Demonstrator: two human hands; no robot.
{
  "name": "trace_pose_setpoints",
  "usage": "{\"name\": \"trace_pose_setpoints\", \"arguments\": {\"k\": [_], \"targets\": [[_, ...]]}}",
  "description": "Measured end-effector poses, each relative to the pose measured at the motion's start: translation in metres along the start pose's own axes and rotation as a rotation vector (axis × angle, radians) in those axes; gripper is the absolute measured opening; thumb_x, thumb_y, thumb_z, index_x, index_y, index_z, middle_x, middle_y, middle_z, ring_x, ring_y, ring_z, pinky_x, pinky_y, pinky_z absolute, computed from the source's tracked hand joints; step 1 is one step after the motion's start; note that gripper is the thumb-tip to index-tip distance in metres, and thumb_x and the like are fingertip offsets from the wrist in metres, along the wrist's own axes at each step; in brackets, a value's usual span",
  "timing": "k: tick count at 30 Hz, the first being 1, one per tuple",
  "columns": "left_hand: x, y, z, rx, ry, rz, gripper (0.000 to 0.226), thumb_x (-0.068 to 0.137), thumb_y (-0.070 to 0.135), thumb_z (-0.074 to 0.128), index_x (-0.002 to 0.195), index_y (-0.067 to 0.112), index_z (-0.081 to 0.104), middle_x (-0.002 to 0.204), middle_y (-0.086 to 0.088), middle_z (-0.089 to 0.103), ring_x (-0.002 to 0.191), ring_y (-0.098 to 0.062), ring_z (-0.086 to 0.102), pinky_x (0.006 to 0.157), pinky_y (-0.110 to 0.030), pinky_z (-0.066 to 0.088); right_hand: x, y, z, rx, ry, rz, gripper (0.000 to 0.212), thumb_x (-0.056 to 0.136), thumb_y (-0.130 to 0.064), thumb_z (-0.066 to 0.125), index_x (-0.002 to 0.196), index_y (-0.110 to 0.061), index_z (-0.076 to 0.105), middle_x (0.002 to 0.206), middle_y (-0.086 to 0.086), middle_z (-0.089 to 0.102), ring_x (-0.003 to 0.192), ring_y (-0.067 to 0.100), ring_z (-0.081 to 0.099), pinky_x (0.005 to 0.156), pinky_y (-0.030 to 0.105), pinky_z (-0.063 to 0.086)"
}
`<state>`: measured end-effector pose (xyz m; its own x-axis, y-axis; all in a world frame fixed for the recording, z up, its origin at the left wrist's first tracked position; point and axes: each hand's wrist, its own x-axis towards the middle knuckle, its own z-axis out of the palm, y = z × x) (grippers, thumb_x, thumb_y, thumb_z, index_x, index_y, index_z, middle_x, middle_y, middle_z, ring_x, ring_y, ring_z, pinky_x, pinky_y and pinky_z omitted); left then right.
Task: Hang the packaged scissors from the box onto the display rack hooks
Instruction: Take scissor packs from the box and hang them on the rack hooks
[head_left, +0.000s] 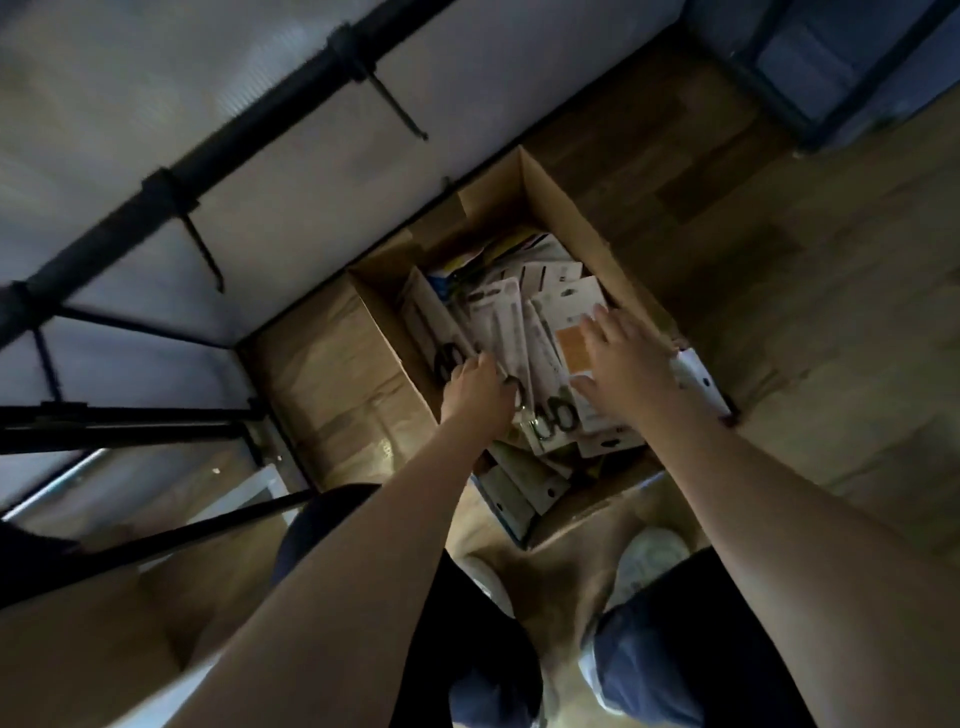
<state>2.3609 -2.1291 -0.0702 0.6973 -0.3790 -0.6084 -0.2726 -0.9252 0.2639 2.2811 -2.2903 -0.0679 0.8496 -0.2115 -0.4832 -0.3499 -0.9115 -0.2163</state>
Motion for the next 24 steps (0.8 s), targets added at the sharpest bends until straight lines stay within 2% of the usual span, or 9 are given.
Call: {"name": "trace_pose_setpoints", "arguments": {"k": [3, 7, 10, 13, 19, 24], "targets": [[0.034, -0.009, 0.024, 0.063, 0.071, 0.114, 0.040, 0.097, 0.030, 0.045, 0.128, 0.004, 0.044, 0.129, -0.016, 0.049, 0.122, -0.033, 0.043, 0.101, -0.041, 0.036, 0.033, 0.000, 0.028, -0.019, -0.005, -0.018, 0.077, 0.095, -0.044, 0.046, 0.151, -0.008, 0.007, 0.159, 0.013, 0.002, 0.145, 0.031, 0.005, 0.118, 0.044, 0.009], [0.070, -0.008, 0.035, 0.112, 0.164, 0.184, 0.048, 0.098, 0.033, 0.043, 0.137, 0.006, 0.035, 0.139, -0.014, 0.041, 0.130, -0.031, 0.036, 0.107, -0.040, 0.031, 0.060, 0.004, 0.051, 0.053, -0.040, 0.046, 0.077, 0.096, -0.043, 0.046, 0.151, -0.011, 0.003, 0.159, 0.012, -0.004, 0.144, 0.035, 0.001, 0.116, 0.046, 0.007], [0.095, -0.005, 0.036, 0.084, 0.122, 0.133, 0.053, 0.098, 0.033, 0.040, 0.141, 0.004, 0.027, 0.144, -0.017, 0.035, 0.133, -0.033, 0.032, 0.108, -0.041, 0.030, 0.073, 0.008, 0.060, 0.110, -0.047, 0.117, 0.078, 0.096, -0.045, 0.044, 0.151, -0.013, 0.000, 0.158, 0.014, -0.007, 0.143, 0.040, 0.000, 0.116, 0.050, 0.006], [0.117, -0.007, 0.035, 0.117, 0.080, 0.064, 0.067, 0.098, 0.037, 0.038, 0.147, 0.001, 0.011, 0.148, -0.022, 0.027, 0.136, -0.035, 0.026, 0.110, -0.043, 0.025, 0.081, 0.014, 0.067, 0.107, -0.026, 0.163, 0.078, 0.095, -0.049, 0.043, 0.151, -0.015, 0.002, 0.157, 0.018, -0.007, 0.141, 0.045, 0.004, 0.114, 0.055, 0.009], [0.126, -0.004, 0.033, 0.298, 0.067, -0.095, 0.099, 0.085, 0.066, 0.046, 0.149, 0.008, -0.003, 0.149, -0.023, 0.025, 0.137, -0.037, 0.023, 0.109, -0.042, 0.021, 0.079, 0.022, 0.076, 0.133, -0.027, 0.224, 0.082, 0.093, -0.052, 0.045, 0.150, -0.017, -0.001, 0.154, 0.023, -0.006, 0.139, 0.044, 0.014, 0.113, 0.055, 0.020], [0.129, -0.002, 0.031, 0.215, -0.036, -0.151, 0.108, 0.083, 0.065, 0.052, 0.149, 0.011, -0.015, 0.155, -0.022, 0.010, 0.143, -0.037, 0.007, 0.114, -0.042, 0.008, 0.079, 0.023, 0.079, 0.203, -0.061, 0.262, 0.086, 0.091, -0.052, 0.050, 0.150, -0.019, -0.003, 0.154, 0.025, -0.007, 0.139, 0.046, 0.014, 0.113, 0.055, 0.021]]}}
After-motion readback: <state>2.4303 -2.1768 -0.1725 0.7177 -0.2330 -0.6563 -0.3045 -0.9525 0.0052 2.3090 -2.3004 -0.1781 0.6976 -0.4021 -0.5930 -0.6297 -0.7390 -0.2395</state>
